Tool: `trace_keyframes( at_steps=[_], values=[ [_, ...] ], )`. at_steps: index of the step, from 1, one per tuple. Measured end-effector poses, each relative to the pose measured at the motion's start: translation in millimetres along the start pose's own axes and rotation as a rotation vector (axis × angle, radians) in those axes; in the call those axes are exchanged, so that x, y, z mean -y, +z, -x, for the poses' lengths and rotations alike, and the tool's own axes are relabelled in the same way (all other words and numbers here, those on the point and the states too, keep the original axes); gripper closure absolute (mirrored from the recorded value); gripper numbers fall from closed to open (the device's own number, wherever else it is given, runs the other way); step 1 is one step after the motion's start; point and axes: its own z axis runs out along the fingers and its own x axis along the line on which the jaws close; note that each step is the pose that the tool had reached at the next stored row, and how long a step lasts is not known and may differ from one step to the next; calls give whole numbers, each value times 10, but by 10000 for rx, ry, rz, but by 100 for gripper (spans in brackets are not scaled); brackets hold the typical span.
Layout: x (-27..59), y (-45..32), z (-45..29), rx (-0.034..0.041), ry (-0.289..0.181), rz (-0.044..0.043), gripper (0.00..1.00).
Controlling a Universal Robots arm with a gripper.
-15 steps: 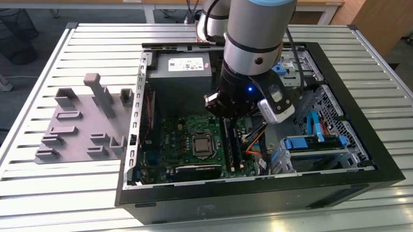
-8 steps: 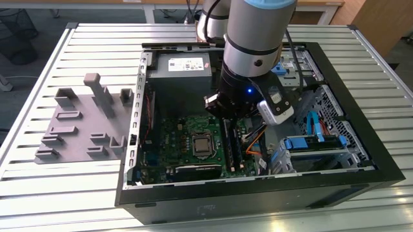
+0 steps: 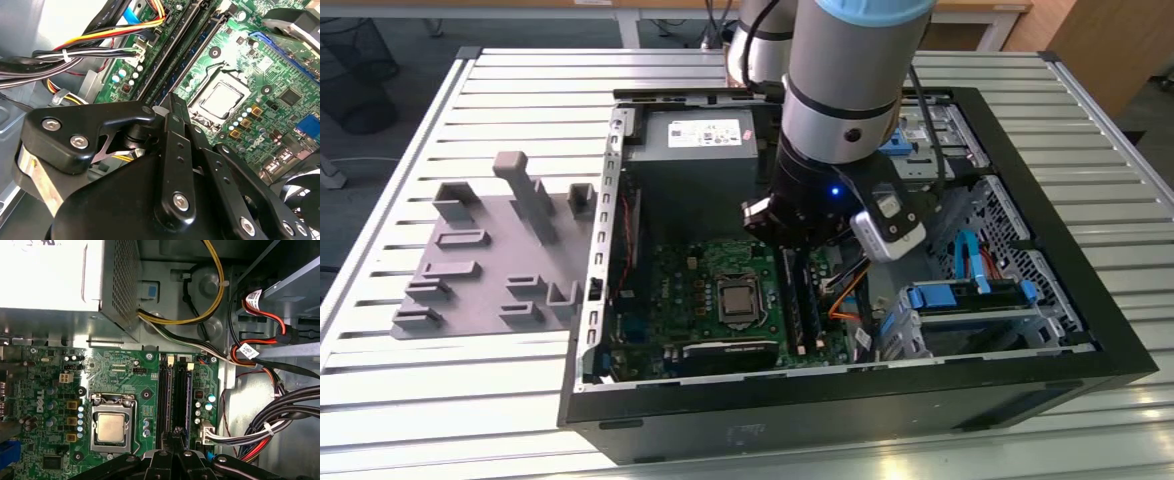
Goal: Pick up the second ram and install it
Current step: 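Press down the second ram until it locks into place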
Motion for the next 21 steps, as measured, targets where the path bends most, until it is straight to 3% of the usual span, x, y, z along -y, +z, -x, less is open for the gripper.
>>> trace_keyframes(
  at_steps=[10,21],
  values=[
    [0,13,0,2,0,6,89],
    [1,98,0,1,0,2,89]
  ],
)
